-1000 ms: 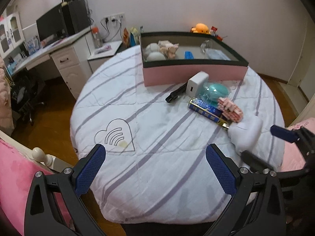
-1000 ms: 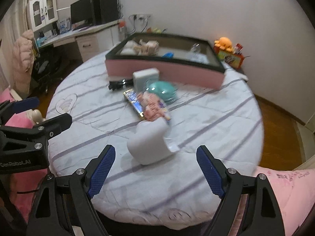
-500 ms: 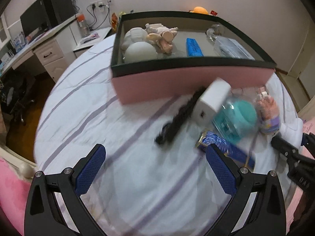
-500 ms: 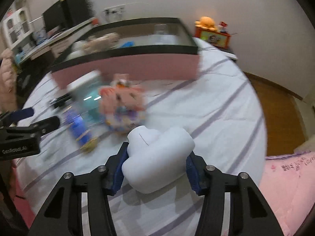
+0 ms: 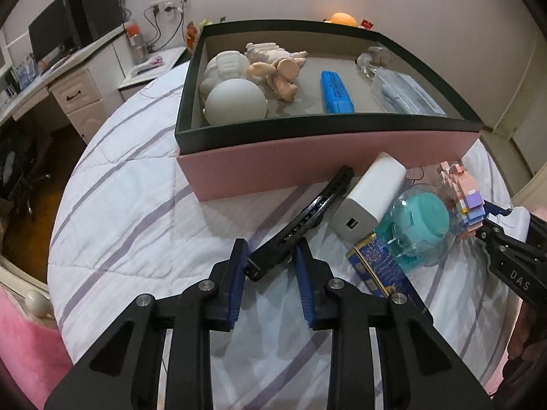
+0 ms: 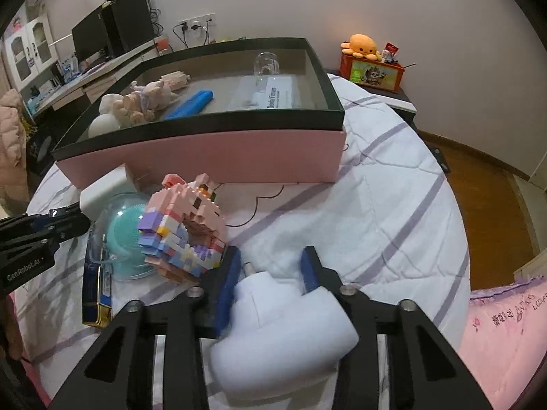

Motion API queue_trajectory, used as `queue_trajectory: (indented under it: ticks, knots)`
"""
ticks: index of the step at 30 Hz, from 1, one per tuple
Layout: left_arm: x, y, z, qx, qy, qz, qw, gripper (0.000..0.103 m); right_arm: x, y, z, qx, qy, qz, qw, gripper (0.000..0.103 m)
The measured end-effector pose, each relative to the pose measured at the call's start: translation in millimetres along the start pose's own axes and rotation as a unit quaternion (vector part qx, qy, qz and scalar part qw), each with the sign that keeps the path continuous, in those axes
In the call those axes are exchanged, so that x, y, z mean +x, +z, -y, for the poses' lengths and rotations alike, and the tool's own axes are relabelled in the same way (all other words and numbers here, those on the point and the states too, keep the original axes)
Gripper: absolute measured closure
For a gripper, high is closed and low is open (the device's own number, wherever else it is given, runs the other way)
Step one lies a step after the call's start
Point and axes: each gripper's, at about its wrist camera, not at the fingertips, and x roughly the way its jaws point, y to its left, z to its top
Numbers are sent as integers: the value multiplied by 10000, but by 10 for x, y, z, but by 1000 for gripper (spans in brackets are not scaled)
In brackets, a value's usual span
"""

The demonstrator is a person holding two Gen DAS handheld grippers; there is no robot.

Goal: Organize rigid objects
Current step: 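Grasp the white cup-shaped part with the right tool while the left tool grasps the black comb strip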

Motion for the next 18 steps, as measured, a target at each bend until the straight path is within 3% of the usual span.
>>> queue_trajectory:
  ticks: [7, 8, 10, 11, 12, 13, 14, 15, 16, 17, 18]
  knots:
    - [-103, -76, -4, -40, -69, -31, 10000, 77, -56, -45, 11, 35, 53, -19, 10000, 65]
    - [-113, -85, 1, -30, -97, -35, 9999, 84, -63, -49, 12, 28, 41, -27, 10000, 65]
    - [-130, -110, 40, 96, -92, -58, 9999, 84, -70, -69, -8, -31, -41, -67, 10000, 65]
    - [-136, -117, 87, 240, 29, -22, 9997, 83, -75, -84, -17, -65, -83, -84, 9999, 63]
    - [-130, -120, 121, 299, 163, 11, 9994, 81, -80, -100, -25, -81, -136, -119, 9998, 54]
    - [-105, -114, 150, 344, 256, -26, 9991, 72, -89, -114, -29, -80, -175, -151, 9997, 42]
    - [-80, -102, 165, 368, 302, -55, 9989, 57, -99, -131, -28, -72, -174, -166, 9997, 37]
    - [-62, -89, 172, 382, 323, -37, 9987, 48, -108, -155, -28, -74, -153, -190, 9997, 32]
    - [-47, -81, 174, 385, 316, -16, 9988, 29, -119, -192, -29, -93, -153, -219, 9996, 29]
    - [-27, -64, 173, 372, 286, 0, 9989, 22, -131, -224, -30, -104, -176, -222, 9995, 29]
    - [-10, -56, 166, 343, 270, 33, 9990, 23, -150, -257, -27, -112, -181, -194, 9996, 29]
